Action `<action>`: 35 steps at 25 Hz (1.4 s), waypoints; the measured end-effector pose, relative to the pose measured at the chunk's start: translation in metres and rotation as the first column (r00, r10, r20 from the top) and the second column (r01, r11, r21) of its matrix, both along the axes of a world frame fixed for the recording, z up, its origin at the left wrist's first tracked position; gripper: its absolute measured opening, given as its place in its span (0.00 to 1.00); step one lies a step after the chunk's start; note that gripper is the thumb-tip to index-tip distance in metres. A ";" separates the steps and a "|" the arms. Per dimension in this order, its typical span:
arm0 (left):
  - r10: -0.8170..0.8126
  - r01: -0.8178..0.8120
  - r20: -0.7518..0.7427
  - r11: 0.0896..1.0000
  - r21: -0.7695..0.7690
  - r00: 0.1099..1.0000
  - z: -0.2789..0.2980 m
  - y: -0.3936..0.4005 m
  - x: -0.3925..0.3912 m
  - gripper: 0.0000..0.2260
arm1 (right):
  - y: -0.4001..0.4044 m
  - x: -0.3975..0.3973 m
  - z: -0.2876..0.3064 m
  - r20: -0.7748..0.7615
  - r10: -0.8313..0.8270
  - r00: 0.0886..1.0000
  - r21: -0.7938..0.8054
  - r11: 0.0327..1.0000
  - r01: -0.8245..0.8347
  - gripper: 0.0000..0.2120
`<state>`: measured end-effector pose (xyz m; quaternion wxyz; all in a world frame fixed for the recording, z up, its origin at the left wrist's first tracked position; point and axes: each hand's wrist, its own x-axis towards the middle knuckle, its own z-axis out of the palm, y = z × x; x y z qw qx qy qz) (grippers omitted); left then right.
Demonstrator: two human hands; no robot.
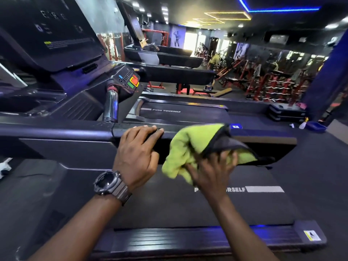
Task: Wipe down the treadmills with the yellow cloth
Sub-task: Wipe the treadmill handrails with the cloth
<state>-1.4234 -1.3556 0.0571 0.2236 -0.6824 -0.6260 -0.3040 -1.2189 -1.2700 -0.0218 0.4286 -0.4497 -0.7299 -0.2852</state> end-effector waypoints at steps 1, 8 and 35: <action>-0.009 0.009 0.007 1.000 0.000 1.000 0.002 0.000 0.000 0.25 | 0.004 -0.006 0.016 -0.072 -0.065 0.995 -0.005 0.998 0.065 0.28; -0.037 0.033 -0.099 0.999 -0.041 0.994 0.005 -0.004 -0.014 0.26 | 0.001 -0.024 0.009 0.098 0.050 0.994 0.144 0.988 -0.063 0.39; 0.012 -0.012 0.030 1.000 0.015 0.999 -0.003 -0.019 -0.050 0.35 | -0.029 -0.110 0.024 -0.238 0.019 0.971 -0.089 0.995 -0.041 0.31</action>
